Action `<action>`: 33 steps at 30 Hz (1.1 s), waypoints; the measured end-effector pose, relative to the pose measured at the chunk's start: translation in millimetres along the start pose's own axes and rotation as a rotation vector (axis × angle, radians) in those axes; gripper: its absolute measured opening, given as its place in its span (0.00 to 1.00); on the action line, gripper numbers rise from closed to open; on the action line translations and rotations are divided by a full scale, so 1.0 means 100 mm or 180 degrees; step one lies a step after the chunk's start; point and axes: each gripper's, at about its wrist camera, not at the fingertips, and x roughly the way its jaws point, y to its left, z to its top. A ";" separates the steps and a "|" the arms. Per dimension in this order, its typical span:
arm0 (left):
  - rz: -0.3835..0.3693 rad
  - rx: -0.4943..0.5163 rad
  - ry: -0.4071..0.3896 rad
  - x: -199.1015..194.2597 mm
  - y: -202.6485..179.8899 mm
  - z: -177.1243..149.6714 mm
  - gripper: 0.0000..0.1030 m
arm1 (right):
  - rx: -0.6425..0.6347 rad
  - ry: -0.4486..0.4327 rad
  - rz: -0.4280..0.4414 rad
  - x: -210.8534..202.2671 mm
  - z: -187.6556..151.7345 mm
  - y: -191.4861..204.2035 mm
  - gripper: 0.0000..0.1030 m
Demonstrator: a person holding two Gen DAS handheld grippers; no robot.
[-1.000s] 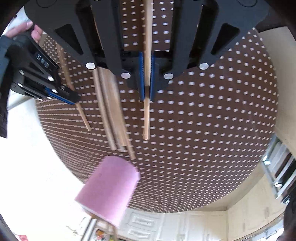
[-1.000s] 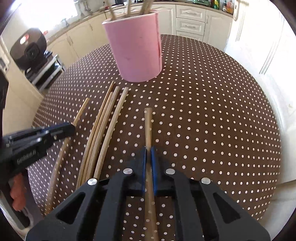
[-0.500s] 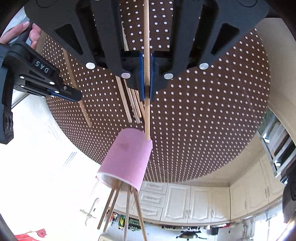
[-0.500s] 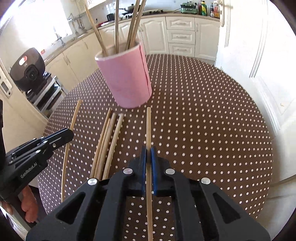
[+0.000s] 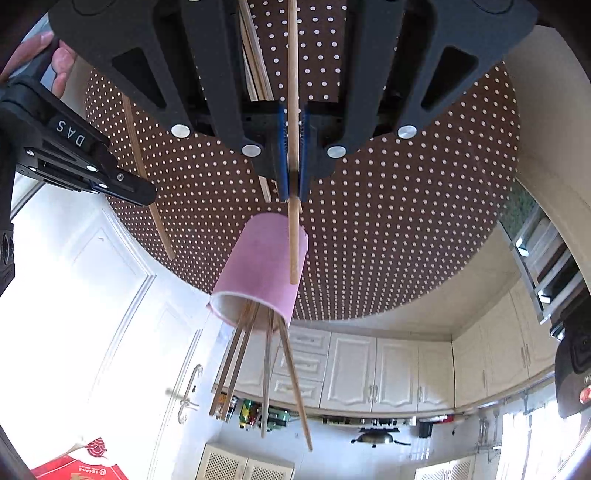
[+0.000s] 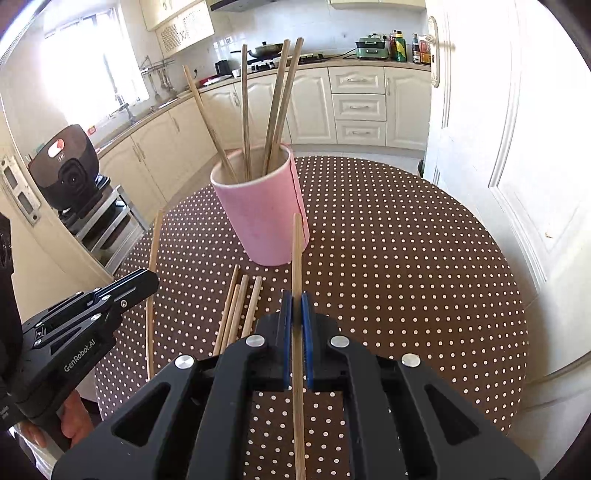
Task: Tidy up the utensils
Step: 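Carry the chopstick with the left gripper over the pink cup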
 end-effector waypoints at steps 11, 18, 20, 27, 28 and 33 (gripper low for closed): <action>-0.0005 0.0138 -0.0268 -0.15 -0.16 0.12 0.06 | 0.0065 -0.0389 -0.0009 -0.20 0.11 0.08 0.04; -0.0039 0.0142 -0.0368 -0.24 -0.19 0.20 0.06 | 0.0098 -0.0722 0.0058 -0.40 0.20 0.10 0.04; -0.0042 0.0134 -0.0393 -0.27 -0.19 0.23 0.06 | 0.0123 -0.0784 0.0085 -0.44 0.23 0.09 0.04; -0.0051 0.0074 -0.0502 -0.34 -0.19 0.37 0.06 | 0.0193 -0.0942 0.0181 -0.47 0.36 0.05 0.04; -0.0053 0.0070 -0.0515 -0.35 -0.19 0.40 0.06 | 0.0205 -0.0983 0.0193 -0.48 0.37 0.03 0.04; -0.0046 0.0078 -0.0605 -0.41 -0.22 0.50 0.06 | 0.0233 -0.1120 0.0222 -0.50 0.45 0.01 0.04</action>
